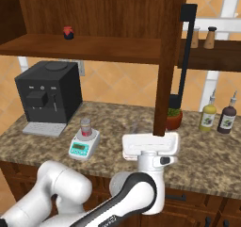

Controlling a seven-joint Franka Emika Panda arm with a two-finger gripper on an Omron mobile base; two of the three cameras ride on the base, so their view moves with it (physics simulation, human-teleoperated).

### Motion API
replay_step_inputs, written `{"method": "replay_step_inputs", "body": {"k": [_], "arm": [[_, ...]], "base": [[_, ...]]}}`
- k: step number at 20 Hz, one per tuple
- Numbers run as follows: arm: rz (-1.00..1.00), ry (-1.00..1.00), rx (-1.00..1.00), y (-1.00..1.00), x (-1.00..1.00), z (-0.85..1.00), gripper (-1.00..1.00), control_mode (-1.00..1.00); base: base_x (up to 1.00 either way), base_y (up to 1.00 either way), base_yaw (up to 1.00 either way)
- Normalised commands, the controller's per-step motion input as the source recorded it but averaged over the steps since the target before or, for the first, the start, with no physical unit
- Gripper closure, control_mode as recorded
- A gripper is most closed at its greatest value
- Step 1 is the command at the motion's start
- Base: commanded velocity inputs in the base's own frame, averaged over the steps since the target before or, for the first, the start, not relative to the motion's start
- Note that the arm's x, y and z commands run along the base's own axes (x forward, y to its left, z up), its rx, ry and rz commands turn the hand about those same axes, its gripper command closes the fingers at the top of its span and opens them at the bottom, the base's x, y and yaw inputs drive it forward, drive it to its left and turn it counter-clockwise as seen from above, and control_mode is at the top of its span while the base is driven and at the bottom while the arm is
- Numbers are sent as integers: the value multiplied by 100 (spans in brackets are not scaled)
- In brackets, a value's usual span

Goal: Pick the canned food and place it on the digital scale for weighing, and close the cabinet.

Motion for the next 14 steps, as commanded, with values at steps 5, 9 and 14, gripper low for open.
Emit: {"method": "replay_step_inputs", "body": {"k": [5, 9, 14], "arm": [[-22, -2, 1, -43, -2, 40, -100, -100], [-20, 7, 3, -54, 0, 30, -100, -100], [-15, 0, 5, -73, 0, 14, -100, -100]], "base": [[0, 0, 0], [0, 0, 0], [0, 0, 0]]}}
